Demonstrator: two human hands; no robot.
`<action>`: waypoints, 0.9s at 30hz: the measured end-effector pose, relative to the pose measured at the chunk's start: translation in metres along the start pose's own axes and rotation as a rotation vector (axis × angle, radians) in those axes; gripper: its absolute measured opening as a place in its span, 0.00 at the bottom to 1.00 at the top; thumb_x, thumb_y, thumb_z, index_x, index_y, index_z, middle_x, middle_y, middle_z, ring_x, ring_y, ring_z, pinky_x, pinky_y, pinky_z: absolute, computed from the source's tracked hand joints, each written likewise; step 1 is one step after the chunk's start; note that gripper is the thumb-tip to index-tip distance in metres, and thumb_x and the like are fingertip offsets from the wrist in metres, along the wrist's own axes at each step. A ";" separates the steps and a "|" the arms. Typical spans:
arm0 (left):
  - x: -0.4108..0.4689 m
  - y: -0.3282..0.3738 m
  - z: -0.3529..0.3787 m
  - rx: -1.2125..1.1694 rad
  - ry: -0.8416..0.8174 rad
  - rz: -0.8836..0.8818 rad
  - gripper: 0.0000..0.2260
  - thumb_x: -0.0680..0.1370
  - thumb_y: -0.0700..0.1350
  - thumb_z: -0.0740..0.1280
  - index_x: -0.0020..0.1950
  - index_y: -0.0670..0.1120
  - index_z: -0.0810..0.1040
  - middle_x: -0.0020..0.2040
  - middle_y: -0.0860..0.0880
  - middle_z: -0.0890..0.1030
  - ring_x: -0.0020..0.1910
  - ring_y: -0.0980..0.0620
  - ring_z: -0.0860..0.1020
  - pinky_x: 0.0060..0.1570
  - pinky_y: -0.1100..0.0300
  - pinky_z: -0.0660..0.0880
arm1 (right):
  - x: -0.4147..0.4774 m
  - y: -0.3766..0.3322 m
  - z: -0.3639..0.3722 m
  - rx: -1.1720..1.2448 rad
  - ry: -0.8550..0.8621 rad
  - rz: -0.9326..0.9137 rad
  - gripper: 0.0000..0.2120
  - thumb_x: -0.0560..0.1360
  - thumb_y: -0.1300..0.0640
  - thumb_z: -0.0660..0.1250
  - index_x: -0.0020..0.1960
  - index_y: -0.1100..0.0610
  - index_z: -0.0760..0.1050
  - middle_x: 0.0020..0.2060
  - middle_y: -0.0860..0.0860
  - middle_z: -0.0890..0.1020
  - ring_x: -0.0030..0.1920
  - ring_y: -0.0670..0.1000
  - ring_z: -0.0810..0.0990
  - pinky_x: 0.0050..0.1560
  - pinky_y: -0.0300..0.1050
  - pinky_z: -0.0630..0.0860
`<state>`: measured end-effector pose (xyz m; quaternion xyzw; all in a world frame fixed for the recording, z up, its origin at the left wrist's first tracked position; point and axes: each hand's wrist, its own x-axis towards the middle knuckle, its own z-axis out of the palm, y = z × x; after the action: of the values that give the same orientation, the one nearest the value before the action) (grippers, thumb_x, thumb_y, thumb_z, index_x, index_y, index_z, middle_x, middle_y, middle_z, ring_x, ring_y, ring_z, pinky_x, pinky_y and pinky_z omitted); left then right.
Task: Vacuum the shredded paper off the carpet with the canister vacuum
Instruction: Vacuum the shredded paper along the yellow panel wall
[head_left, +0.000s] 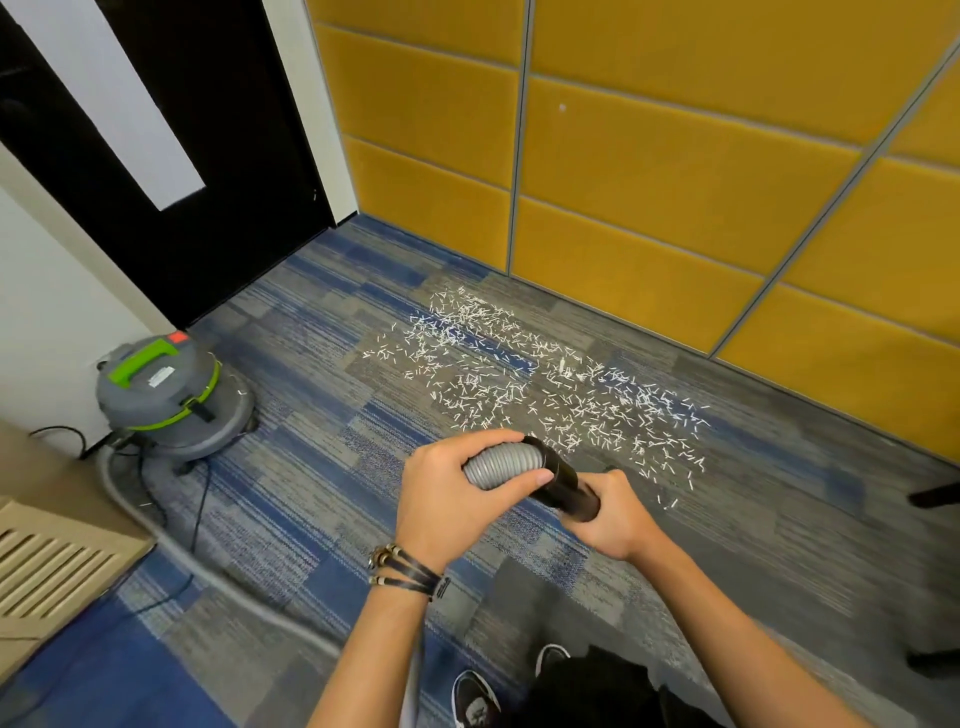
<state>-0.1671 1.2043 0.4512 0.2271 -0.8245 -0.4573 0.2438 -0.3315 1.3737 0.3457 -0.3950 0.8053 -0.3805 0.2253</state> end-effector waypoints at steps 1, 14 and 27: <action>-0.001 0.000 0.001 -0.002 -0.019 -0.006 0.20 0.67 0.67 0.79 0.55 0.59 0.88 0.48 0.66 0.86 0.48 0.64 0.84 0.51 0.62 0.82 | -0.005 0.003 0.000 0.000 0.003 0.010 0.11 0.65 0.63 0.70 0.32 0.50 0.72 0.23 0.43 0.72 0.24 0.44 0.68 0.29 0.38 0.65; 0.033 0.021 0.041 0.022 -0.064 0.017 0.21 0.68 0.67 0.79 0.55 0.59 0.88 0.47 0.65 0.86 0.47 0.65 0.84 0.49 0.65 0.80 | 0.003 0.025 -0.037 0.031 0.069 0.092 0.18 0.65 0.65 0.73 0.31 0.45 0.70 0.22 0.42 0.73 0.23 0.44 0.68 0.28 0.37 0.64; 0.068 0.046 0.076 -0.035 -0.157 0.093 0.21 0.68 0.65 0.80 0.57 0.57 0.88 0.49 0.63 0.87 0.49 0.63 0.85 0.51 0.61 0.82 | -0.021 0.049 -0.079 0.055 0.155 0.138 0.15 0.63 0.66 0.73 0.31 0.48 0.72 0.22 0.48 0.72 0.24 0.44 0.67 0.28 0.39 0.63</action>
<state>-0.2737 1.2346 0.4687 0.1475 -0.8427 -0.4762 0.2033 -0.3943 1.4442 0.3561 -0.3016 0.8348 -0.4156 0.1987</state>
